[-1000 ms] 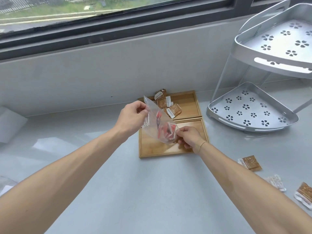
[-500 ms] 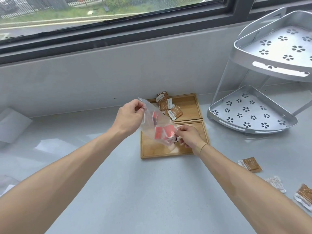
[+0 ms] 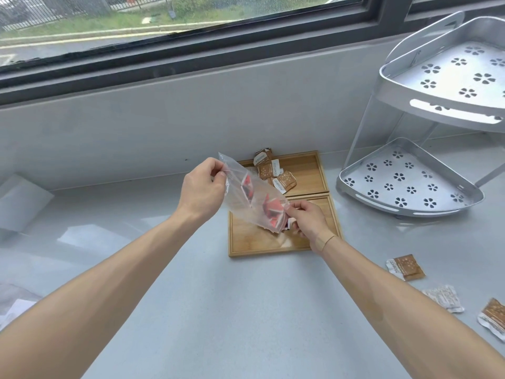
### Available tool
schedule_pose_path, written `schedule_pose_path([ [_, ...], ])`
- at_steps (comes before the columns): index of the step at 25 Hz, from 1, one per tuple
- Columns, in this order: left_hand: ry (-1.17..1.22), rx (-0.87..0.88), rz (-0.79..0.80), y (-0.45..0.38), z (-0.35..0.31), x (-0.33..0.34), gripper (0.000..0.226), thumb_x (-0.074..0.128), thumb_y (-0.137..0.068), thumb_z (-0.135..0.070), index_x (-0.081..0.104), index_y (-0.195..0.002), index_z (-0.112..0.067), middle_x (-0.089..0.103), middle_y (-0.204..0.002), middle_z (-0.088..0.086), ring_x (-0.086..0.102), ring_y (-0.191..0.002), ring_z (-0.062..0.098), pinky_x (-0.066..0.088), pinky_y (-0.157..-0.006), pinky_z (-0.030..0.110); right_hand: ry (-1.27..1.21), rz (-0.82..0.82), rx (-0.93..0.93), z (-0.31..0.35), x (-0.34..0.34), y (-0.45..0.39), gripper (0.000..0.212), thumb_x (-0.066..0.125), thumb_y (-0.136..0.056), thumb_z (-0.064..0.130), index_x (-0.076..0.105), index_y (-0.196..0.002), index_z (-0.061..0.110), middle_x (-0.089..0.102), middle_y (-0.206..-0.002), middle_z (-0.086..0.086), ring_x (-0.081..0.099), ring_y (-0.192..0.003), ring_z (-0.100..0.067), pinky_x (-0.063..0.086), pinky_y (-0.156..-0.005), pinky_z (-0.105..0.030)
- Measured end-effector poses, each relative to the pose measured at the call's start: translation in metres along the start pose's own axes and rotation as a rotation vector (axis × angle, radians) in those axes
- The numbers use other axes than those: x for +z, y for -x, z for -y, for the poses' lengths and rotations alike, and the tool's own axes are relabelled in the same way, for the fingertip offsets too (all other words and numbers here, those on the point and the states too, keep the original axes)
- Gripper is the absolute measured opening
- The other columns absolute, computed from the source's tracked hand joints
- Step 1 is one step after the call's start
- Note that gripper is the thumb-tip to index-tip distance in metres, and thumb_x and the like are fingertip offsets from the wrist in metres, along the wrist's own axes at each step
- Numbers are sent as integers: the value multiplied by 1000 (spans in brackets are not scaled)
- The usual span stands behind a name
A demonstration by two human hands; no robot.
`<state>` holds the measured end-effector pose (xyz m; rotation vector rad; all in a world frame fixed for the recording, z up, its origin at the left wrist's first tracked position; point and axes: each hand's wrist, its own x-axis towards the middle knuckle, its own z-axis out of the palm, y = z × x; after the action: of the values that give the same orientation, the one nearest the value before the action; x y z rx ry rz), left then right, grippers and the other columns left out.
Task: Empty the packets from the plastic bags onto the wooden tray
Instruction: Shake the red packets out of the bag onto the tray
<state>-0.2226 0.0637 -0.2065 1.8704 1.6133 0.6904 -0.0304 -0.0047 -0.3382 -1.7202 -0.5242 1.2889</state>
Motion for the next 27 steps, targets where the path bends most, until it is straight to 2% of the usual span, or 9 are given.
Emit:
schedule_pose_path([
  [2,-2,66,-44,2,1,-2,16,49,-94,-12,62,-89,-20,59,-74,-12,53,-68,6,40,-62,21,-6,-4,-35,1,0,1,12,64,-90,15,62,-79,19,64,-77,-1,48,-49,-9,31,-32,-11],
  [5,-84,166,-2,8,1,0,15,49,-94,-10,62,-91,-16,59,-81,-7,53,-76,18,45,-70,32,32,28,-37,-3,1,6,17,64,-91,16,61,-74,18,62,-71,0,47,-47,-8,31,-32,-10],
  [7,-76,183,-20,10,2,3,15,50,-93,-9,63,-91,-16,59,-82,-7,53,-78,19,45,-72,33,7,20,-23,-5,2,6,17,64,-92,16,61,-75,17,63,-71,-1,46,-43,-6,30,-31,-11],
  [9,-62,185,-35,13,2,5,14,51,-93,-9,63,-91,-16,59,-82,-8,54,-78,17,45,-72,32,-2,42,9,-9,0,8,19,65,-92,16,61,-74,18,63,-71,-1,44,-37,-2,29,-30,-12],
  [13,43,201,-97,16,3,2,19,52,-92,-8,61,-85,-24,56,-74,-17,53,-69,-1,39,-65,15,-167,77,74,-13,0,10,13,66,-91,19,66,-78,21,62,-74,-2,40,-40,-5,23,-32,-16],
  [19,1,174,-83,16,10,0,15,52,-94,-9,64,-89,-18,56,-75,-15,53,-73,14,42,-70,29,-144,61,71,-14,2,13,9,67,-91,20,67,-81,20,61,-73,1,39,-43,-6,26,-32,-16],
  [24,11,103,-130,21,23,-3,16,49,-94,-10,64,-92,-18,57,-80,-12,54,-76,15,44,-70,31,-129,55,20,-8,-1,17,8,67,-91,21,66,-83,22,63,-73,4,44,-50,-8,28,-34,-17],
  [27,37,75,-155,26,29,-5,16,49,-95,-12,63,-93,-20,60,-86,-9,55,-76,14,43,-69,27,-145,57,-3,0,-4,24,9,67,-90,20,64,-82,22,65,-79,1,51,-58,-8,37,-42,-16],
])
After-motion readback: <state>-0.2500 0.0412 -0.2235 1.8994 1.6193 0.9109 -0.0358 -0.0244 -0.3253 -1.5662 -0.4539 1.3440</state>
